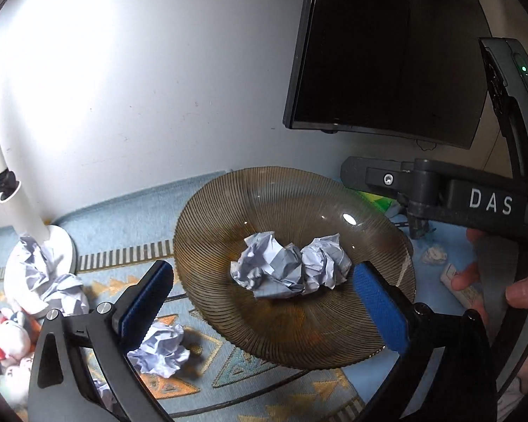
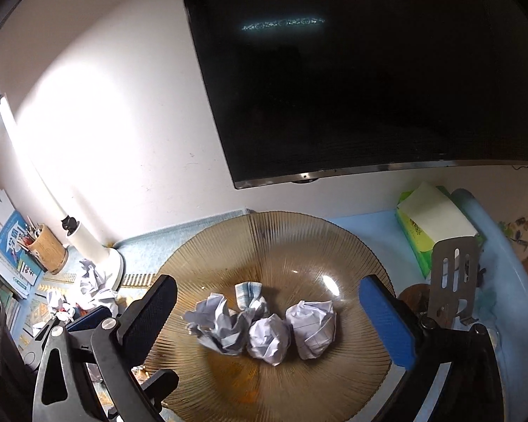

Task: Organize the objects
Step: 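Move both tools back over the desk toward the plush toys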

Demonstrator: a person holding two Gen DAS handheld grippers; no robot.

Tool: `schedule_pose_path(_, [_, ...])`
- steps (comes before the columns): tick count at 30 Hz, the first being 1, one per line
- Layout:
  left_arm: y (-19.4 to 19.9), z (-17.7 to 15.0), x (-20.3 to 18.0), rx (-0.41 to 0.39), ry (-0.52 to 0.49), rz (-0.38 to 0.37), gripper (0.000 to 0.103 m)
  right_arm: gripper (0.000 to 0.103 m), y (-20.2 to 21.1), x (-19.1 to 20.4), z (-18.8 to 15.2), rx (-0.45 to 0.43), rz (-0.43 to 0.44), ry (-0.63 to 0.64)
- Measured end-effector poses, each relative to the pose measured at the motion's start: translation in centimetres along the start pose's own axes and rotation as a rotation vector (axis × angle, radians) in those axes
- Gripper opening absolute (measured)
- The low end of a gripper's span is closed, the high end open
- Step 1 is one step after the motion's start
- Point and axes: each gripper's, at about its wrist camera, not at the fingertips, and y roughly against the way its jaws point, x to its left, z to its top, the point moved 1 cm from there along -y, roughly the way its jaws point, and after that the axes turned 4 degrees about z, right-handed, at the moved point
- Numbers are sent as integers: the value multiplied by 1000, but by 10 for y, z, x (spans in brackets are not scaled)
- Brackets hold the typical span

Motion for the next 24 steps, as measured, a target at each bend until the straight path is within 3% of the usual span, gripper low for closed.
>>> schedule_pose_path(7, [76, 9, 48, -69, 9, 83, 103, 103, 43, 62, 4, -74, 41, 68])
schedule_pose_path(13, [144, -9, 141, -92, 78, 231, 103, 103, 62, 133, -13, -91, 96, 155])
schedule_pose_path(18, [163, -54, 224, -8, 144, 363, 103, 103, 45, 188, -59, -51, 138, 219])
schedule_pose_path(24, [135, -132, 295, 123, 235, 452, 103, 103, 2, 244, -147, 95, 203, 232])
